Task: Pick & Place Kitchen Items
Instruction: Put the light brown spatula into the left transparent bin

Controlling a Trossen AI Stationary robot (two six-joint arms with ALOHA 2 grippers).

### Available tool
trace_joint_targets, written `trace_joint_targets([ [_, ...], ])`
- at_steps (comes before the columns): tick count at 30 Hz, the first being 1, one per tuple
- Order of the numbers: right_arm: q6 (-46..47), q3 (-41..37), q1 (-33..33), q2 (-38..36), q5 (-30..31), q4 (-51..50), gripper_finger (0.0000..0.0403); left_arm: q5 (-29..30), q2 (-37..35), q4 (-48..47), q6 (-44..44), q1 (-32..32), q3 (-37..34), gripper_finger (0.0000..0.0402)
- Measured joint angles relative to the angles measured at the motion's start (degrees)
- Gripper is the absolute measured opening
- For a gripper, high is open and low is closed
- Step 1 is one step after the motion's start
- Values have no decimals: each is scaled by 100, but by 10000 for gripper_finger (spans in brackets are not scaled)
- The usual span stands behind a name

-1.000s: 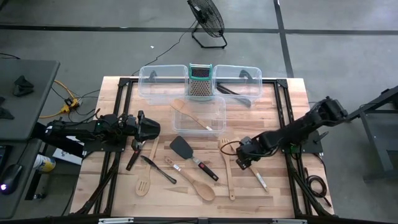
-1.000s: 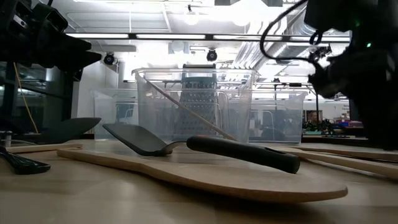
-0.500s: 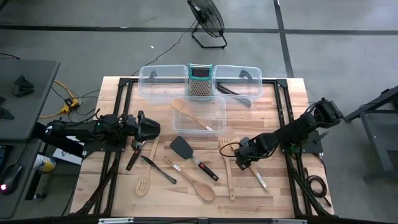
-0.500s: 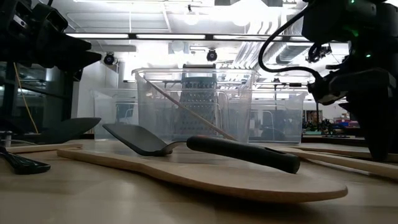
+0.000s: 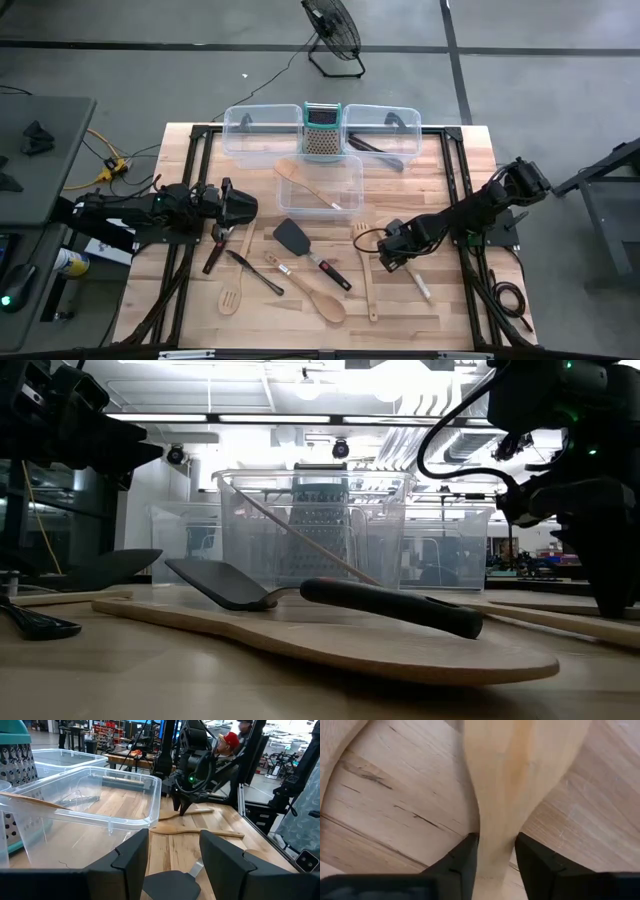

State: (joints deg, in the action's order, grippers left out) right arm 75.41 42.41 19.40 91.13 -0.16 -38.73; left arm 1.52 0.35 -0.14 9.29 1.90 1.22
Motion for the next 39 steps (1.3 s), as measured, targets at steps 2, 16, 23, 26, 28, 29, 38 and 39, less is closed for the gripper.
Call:
trace_joint_targets([
  [2,93,0,0,0,2,-13,92,0,1,0,-1,-1,-1,175],
  [16,84,-44,-9,-358,-271,-23,81,0,2,0,-1,-1,0,175],
  [23,-39,-37,-2,-1047,-746,-67,81,0,-1,0,-1,1,1,175],
  [26,-76,-35,11,-1406,-796,-76,81,72,1,13,17,2,0,175],
  [28,-139,-35,12,-1633,-856,-79,81,263,0,37,-15,2,1,175],
  [29,-186,-34,30,-1754,-861,-81,81,342,1,44,-28,2,0,175],
  [38,-459,-27,324,-2655,-730,180,81,429,0,55,-5,1,-1,175],
  [39,-496,-24,361,-2722,-670,259,81,428,-1,55,-4,0,-1,175],
])
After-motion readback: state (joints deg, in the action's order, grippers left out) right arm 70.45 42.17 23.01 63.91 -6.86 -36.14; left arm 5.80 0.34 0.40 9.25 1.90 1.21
